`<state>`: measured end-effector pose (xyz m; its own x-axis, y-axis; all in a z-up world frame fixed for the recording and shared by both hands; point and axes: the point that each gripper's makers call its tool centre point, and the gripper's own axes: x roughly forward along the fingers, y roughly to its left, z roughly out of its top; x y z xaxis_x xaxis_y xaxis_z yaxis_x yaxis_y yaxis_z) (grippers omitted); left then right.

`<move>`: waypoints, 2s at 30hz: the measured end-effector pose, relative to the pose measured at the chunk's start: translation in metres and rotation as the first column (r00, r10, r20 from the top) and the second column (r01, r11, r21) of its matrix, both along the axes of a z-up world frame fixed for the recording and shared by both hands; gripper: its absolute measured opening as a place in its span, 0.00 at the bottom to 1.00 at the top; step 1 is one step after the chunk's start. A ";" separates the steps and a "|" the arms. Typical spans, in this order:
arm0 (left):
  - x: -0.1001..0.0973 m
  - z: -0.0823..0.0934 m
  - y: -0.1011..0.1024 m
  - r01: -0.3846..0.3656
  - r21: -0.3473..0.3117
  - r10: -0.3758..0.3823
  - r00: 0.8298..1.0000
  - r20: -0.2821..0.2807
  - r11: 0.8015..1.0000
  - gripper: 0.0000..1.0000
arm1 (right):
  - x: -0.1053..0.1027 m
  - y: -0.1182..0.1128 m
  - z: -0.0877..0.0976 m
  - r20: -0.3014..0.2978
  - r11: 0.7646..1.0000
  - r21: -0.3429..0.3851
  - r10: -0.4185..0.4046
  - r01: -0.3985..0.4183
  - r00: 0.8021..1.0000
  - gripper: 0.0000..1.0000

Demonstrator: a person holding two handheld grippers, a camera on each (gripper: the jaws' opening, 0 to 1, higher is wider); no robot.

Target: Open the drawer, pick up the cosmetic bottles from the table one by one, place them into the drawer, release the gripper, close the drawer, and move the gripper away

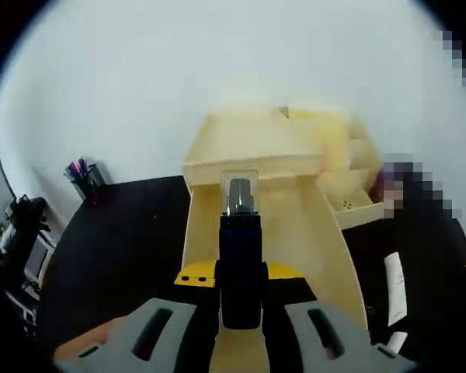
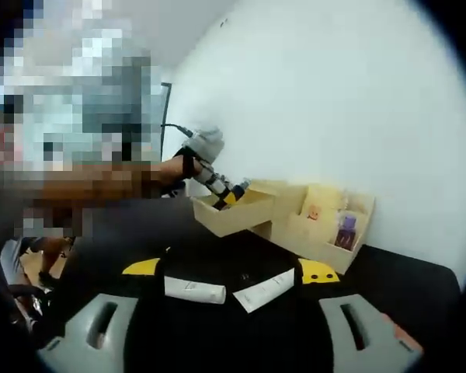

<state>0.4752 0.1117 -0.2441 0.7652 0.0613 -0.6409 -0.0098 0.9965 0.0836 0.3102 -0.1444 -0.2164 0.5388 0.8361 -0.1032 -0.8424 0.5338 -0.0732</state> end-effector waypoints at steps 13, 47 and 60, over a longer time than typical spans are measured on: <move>0.000 -0.023 0.004 -0.023 0.055 0.026 0.997 -0.066 0.998 0.15 | -0.002 0.001 -0.001 -0.007 1.000 0.000 0.001 -0.001 1.000 0.62; 0.012 -0.002 -0.008 0.059 0.244 -0.069 0.997 0.034 0.968 0.11 | -0.001 0.001 -0.003 -0.009 1.000 -0.003 0.004 -0.004 1.000 0.60; 0.008 -0.003 -0.002 0.049 0.374 -0.063 0.998 0.025 0.926 0.06 | 0.000 -0.001 0.003 -0.004 1.000 0.013 0.003 -0.003 1.000 0.59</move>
